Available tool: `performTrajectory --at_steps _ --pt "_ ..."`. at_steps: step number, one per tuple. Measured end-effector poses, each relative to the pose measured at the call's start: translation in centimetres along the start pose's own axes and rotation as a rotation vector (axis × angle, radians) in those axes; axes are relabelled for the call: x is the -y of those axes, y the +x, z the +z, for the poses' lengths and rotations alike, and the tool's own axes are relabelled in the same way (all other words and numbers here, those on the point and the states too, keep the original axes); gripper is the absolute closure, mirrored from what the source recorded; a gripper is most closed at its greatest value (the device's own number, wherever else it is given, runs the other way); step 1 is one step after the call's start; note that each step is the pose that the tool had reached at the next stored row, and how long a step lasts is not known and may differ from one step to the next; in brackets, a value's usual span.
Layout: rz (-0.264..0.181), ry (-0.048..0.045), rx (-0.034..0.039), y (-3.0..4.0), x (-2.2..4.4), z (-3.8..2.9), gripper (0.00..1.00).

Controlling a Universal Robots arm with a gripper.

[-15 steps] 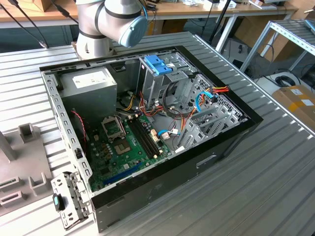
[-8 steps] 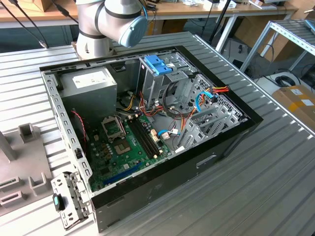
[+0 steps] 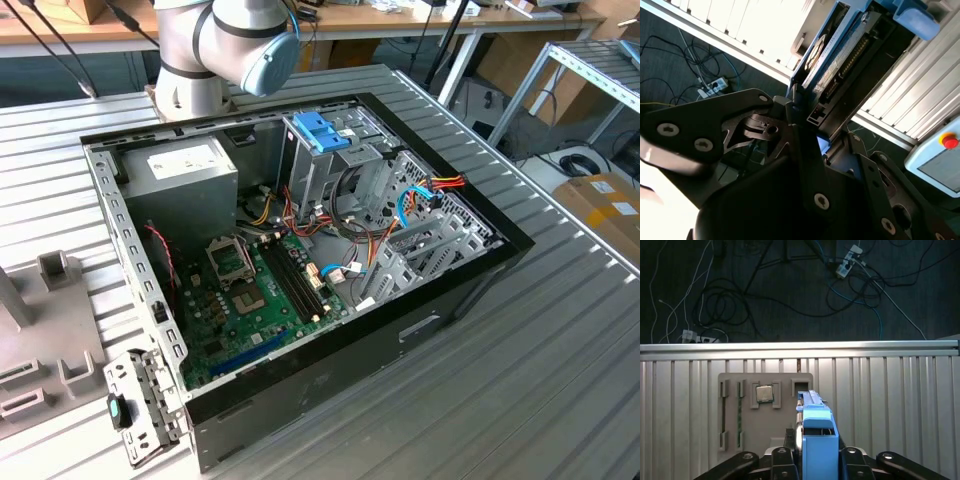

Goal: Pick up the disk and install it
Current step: 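Pick up the disk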

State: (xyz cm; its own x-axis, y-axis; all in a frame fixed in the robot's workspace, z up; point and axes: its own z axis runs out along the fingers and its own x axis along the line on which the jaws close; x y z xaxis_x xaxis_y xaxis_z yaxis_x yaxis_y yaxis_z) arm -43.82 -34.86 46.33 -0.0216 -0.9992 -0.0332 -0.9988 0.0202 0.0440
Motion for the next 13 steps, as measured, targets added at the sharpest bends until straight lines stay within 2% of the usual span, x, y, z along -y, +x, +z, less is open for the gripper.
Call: performTrajectory --at_steps 13 --pt "0.000 0.0001 0.0003 -0.04 -0.05 -1.21 0.63"
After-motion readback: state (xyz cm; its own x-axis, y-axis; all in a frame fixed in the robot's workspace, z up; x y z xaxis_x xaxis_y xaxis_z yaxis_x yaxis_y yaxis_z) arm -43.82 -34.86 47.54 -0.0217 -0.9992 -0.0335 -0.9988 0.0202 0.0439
